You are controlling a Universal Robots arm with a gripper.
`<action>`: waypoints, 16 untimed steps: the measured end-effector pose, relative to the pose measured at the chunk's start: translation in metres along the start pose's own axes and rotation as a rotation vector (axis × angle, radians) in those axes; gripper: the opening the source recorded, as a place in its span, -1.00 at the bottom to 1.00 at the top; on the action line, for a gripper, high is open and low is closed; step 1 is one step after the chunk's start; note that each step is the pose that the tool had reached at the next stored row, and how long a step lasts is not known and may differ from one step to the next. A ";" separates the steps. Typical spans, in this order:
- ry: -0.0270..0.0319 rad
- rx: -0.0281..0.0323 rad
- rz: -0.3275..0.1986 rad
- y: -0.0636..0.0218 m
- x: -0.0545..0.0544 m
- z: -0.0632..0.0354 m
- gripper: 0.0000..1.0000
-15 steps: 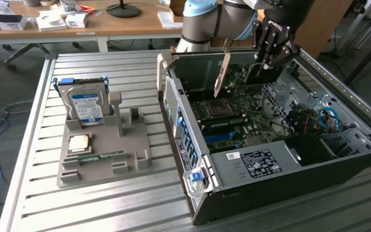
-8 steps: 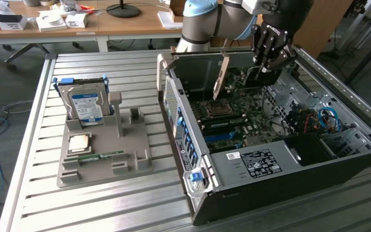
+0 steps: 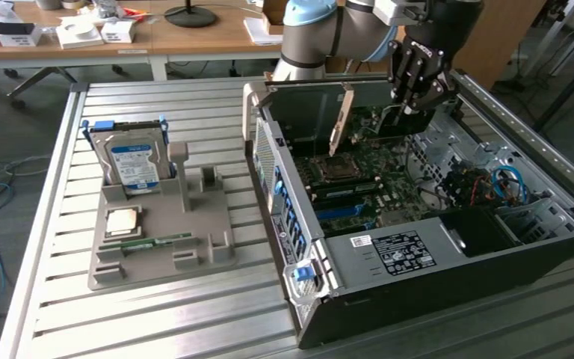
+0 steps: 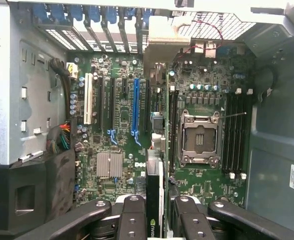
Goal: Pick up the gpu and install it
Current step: 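Insert the gpu into the slot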
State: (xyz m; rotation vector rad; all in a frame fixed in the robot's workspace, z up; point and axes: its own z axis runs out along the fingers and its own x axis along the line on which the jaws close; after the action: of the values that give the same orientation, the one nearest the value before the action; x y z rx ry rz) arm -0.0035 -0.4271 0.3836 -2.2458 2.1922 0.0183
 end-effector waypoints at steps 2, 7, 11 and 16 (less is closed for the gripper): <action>-0.0002 0.0000 0.000 0.0000 0.000 0.0005 -0.47; -0.0002 0.0000 0.000 0.0000 0.000 0.0030 -0.47; 0.0000 0.0000 0.000 0.0000 0.000 0.0041 -0.47; -0.0003 0.0000 0.000 0.0000 0.000 0.0048 -0.47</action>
State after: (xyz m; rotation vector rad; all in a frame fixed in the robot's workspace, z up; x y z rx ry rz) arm -0.0035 -0.4271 0.3787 -2.2456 2.1920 0.0186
